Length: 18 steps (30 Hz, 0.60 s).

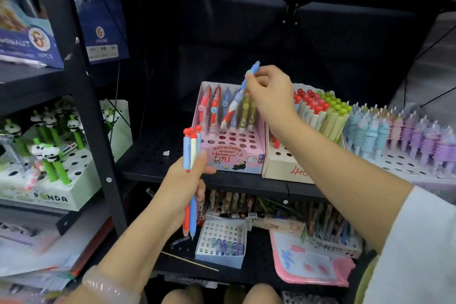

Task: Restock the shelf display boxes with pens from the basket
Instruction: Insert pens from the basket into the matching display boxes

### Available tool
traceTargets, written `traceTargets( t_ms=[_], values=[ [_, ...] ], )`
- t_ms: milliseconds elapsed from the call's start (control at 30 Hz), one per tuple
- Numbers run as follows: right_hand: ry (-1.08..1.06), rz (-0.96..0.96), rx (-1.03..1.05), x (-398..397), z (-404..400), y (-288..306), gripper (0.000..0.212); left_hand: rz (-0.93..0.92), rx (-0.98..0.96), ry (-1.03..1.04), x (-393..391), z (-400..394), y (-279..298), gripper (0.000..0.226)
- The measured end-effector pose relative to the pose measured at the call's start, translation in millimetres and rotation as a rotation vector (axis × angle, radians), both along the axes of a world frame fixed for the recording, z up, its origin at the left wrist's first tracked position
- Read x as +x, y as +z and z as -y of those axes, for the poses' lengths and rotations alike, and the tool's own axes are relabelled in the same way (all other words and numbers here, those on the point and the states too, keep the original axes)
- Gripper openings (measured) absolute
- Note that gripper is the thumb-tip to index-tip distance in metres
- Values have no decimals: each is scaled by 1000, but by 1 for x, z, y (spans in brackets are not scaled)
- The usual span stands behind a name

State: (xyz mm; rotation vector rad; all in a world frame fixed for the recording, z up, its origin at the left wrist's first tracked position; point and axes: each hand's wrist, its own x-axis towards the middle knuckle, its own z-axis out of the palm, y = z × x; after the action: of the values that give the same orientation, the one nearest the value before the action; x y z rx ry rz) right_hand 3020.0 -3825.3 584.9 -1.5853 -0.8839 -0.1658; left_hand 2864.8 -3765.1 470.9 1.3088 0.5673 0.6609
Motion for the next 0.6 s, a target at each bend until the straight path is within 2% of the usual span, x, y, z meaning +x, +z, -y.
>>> traceTargets(
  t_ms=[167,367,533,600],
  values=[
    [-25,144,-195,10,-20,-18,6,-24,-63,-50,-4,0,-5,50],
    [-54,252,-293,19,-33,-11,7,85,-77,-56,-7,-2,-5,31],
    [2,279,-501,19,-34,-27,14,96,-55,-61,-7,-1,-4,40],
    [-24,312,-578,18,-35,-30,26,98,-78,-65,-6,1,-2,46]
  ],
)
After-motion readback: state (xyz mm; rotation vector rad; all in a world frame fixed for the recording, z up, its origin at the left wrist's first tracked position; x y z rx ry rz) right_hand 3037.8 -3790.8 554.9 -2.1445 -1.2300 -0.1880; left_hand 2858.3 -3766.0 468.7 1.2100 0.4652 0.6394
